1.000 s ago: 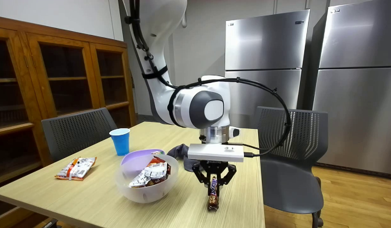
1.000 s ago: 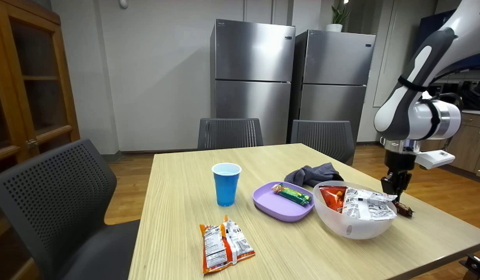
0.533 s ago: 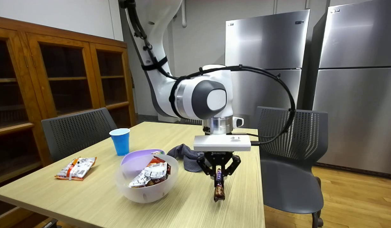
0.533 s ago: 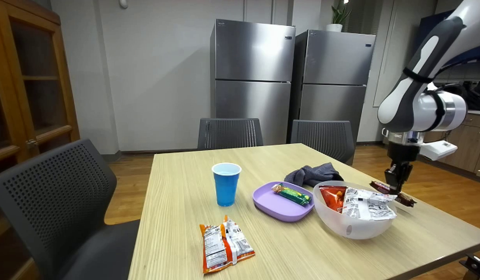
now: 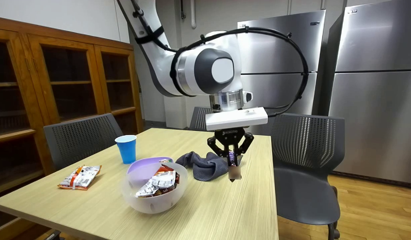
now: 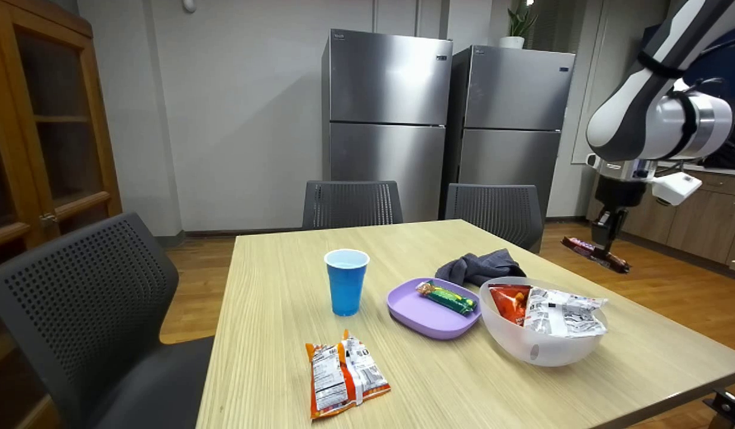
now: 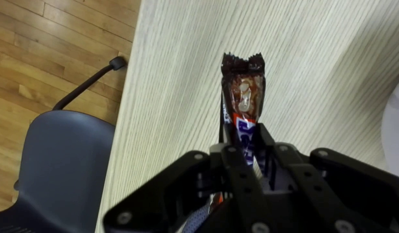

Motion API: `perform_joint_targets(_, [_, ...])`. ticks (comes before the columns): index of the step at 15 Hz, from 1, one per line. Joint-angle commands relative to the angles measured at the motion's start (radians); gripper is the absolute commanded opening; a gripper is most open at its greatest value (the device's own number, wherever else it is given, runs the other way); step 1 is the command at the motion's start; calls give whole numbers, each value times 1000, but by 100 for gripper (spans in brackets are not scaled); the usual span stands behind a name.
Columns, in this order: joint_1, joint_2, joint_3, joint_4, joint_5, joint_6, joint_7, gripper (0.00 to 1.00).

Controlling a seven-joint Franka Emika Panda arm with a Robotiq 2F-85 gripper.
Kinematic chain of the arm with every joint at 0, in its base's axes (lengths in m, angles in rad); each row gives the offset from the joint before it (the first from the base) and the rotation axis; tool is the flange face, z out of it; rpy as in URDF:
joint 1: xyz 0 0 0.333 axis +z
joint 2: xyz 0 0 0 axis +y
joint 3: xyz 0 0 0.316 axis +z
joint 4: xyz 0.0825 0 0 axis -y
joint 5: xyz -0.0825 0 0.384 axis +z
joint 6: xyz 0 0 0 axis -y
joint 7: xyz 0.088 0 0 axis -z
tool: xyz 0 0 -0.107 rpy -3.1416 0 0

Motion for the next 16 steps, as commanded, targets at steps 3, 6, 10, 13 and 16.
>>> perform_joint_targets(3, [56, -128, 14, -52, 61, -13, -139, 4])
perform_joint_targets(6, [98, -147, 15, -43, 104, -21, -189, 4])
perform_joint_targets(10, [146, -156, 17, -34, 145, -34, -231, 4])
perform_joint_targets(13, [177, -157, 21, -32, 144, -34, -242, 4])
perform_joint_targets(16, [206, -153, 26, -26, 138, -40, -237, 4])
